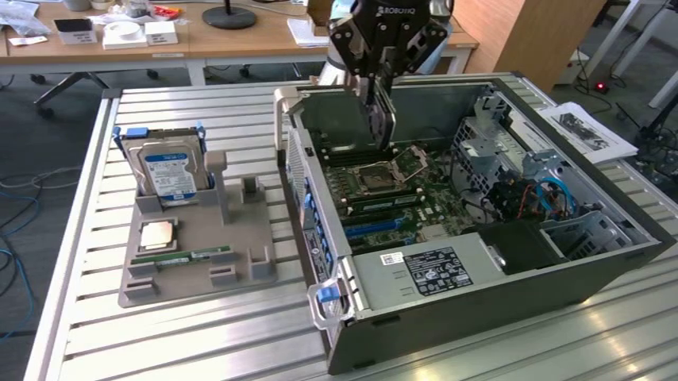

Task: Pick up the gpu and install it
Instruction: 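Pick up the gpu and move the gpu toward the slot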

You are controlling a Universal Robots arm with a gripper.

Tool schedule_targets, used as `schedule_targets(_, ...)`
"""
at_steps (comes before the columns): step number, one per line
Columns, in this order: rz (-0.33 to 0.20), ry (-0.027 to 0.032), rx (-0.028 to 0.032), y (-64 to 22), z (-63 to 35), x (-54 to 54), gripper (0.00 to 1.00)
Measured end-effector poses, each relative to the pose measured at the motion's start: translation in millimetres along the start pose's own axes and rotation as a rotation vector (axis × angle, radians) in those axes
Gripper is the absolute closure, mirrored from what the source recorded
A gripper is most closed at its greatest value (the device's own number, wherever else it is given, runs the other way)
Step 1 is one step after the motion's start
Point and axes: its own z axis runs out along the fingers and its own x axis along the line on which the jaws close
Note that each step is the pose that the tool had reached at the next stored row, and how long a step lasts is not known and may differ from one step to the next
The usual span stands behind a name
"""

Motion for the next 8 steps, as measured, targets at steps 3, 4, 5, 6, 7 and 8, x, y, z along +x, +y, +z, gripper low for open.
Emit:
schedule_targets(3, 0.000, 0.0000, 0.0001, 1.0, 0.4, -7.7, 0.73)
schedule_targets(4, 0.000, 0.0001, 0.0001, 1.3, 0.5, -10.4, 0.73)
schedule_targets(5, 0.000, 0.0001, 0.0001, 1.6, 0.7, -13.0, 0.73)
schedule_targets(6, 0.000, 0.0000, 0.0000, 1.9, 0.9, -15.9, 0.73)
schedule_targets(7, 0.000, 0.0001, 0.0001, 2.2, 1.0, -18.4, 0.73)
schedule_targets(8, 0.000, 0.0001, 0.0001, 2.6, 1.2, -21.3, 0.73)
